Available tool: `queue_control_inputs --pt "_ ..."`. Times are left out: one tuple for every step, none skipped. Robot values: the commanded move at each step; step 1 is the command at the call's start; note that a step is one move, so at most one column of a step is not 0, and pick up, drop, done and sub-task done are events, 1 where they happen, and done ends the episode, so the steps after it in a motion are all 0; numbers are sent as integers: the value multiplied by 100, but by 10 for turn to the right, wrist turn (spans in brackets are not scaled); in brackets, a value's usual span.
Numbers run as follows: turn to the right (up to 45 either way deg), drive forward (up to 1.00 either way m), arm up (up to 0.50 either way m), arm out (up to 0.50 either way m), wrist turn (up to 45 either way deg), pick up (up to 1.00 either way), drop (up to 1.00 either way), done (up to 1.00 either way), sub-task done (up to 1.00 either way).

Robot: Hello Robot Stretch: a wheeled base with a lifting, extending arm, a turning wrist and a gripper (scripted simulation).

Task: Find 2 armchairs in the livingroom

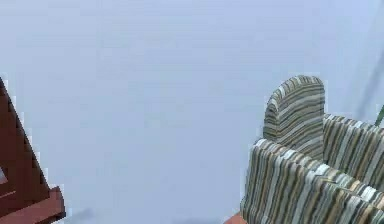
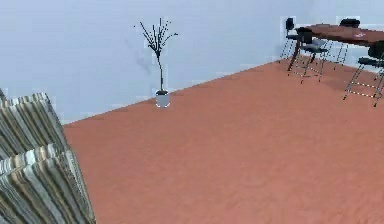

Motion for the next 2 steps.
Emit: queue_control_inputs --pt "390 0 0 0 0 0 0 0 0" --pt "0 0 0 0 0 0 0 100 0"
